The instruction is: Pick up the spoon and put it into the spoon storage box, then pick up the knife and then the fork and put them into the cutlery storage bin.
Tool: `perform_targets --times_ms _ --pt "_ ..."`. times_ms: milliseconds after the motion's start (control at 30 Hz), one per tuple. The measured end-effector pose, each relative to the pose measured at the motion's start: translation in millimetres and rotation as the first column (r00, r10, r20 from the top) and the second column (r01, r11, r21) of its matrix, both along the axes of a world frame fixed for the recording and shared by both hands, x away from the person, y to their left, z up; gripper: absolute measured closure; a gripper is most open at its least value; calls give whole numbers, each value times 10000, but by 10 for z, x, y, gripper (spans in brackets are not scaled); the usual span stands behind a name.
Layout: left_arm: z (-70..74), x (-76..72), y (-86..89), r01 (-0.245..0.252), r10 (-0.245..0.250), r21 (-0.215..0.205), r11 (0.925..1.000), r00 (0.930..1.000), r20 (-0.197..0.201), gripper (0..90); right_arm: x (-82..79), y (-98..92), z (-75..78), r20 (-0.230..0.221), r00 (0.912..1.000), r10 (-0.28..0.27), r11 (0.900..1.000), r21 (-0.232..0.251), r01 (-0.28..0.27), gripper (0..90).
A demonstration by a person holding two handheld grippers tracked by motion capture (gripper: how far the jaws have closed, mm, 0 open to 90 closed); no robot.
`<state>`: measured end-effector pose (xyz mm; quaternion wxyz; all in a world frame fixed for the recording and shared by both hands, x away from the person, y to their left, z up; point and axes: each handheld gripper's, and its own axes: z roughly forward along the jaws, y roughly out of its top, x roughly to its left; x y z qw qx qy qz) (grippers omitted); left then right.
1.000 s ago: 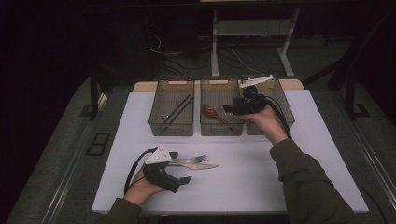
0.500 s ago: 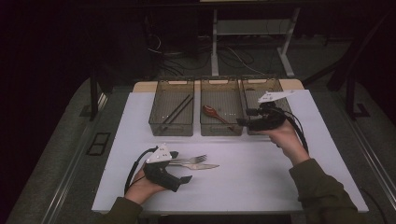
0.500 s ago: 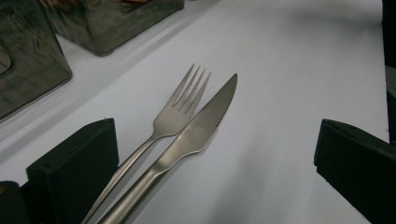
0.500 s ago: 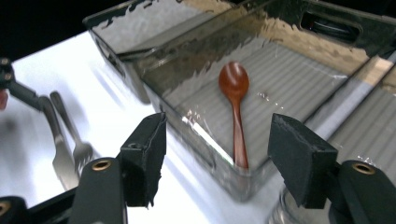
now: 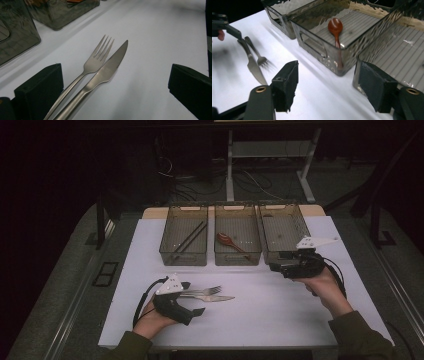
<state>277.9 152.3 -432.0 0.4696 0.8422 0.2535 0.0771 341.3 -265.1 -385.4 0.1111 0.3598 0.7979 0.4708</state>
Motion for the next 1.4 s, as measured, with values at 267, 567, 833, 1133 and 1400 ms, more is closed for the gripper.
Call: perform_targets --times_ms 267,567,833,1133,1400 --pt "4 0 10 -29 29 -27 10000 10000 23 0 -247 -136 -130 112 9999 -93 9998 161 91 271" --pt "16 -2 34 -146 146 -21 9999 9999 53 0 -507 -226 -325 73 9996 -262 9996 128 261 228" --pt "23 -2 68 -193 192 44 9998 9998 95 0 -671 -318 -440 155 9995 -290 9994 177 287 194" --pt "49 25 146 -419 418 101 9991 9990 159 0 -801 -436 -535 63 9992 -387 9991 153 386 188" --pt "122 74 272 -779 762 413 9961 9962 414 195 -806 -392 -542 103 9997 -219 9996 160 217 188"
